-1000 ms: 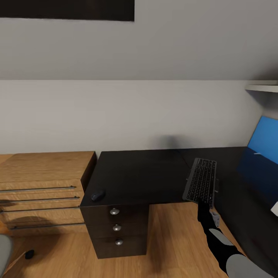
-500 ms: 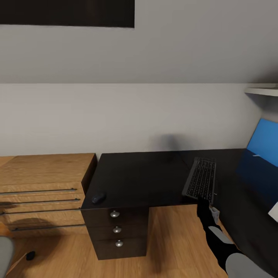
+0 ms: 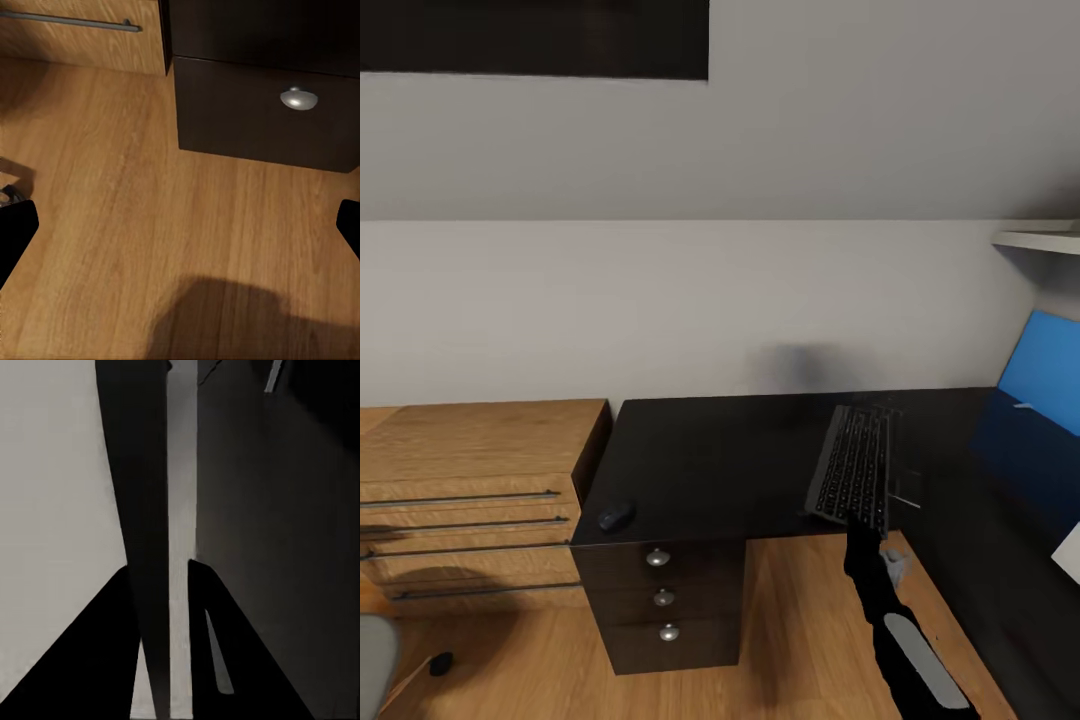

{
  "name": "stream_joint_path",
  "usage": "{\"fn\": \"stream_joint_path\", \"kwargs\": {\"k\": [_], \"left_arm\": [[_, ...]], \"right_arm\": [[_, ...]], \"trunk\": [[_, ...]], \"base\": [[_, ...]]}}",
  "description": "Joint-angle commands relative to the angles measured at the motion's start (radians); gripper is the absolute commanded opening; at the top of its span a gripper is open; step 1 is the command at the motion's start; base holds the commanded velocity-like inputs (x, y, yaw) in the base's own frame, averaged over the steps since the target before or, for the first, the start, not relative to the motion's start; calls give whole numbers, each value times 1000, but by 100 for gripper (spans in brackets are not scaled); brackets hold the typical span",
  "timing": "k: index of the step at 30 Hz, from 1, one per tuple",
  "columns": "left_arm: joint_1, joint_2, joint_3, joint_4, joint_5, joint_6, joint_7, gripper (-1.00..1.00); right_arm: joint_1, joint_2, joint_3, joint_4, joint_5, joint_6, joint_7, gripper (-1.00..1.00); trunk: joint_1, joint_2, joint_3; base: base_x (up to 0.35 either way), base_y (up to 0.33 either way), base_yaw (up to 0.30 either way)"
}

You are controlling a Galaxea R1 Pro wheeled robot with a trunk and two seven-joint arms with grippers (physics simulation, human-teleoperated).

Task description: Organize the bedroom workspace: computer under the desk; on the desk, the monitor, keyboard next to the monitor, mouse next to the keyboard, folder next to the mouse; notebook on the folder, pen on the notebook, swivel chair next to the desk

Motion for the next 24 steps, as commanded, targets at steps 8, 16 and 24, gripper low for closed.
{"fn": "stream_joint_path", "kwargs": {"k": [8, 16, 24], "left_arm": [[0, 1, -3, 6, 10, -6, 6, 100], [0, 2, -3, 7, 10, -6, 6, 100], [0, 2, -3, 8, 10, -5, 7, 100]], "right_arm": [[27, 67, 234, -34, 36, -99, -32, -100], [28, 82, 388, -33, 57, -225, -33, -100], [28, 73, 397, -34, 57, -165, -32, -100]], "trunk": [[0, -1, 0], [0, -1, 3], [0, -1, 3]], "base": [[-128, 108, 0], [-240, 227, 0], [-47, 94, 0]]}}
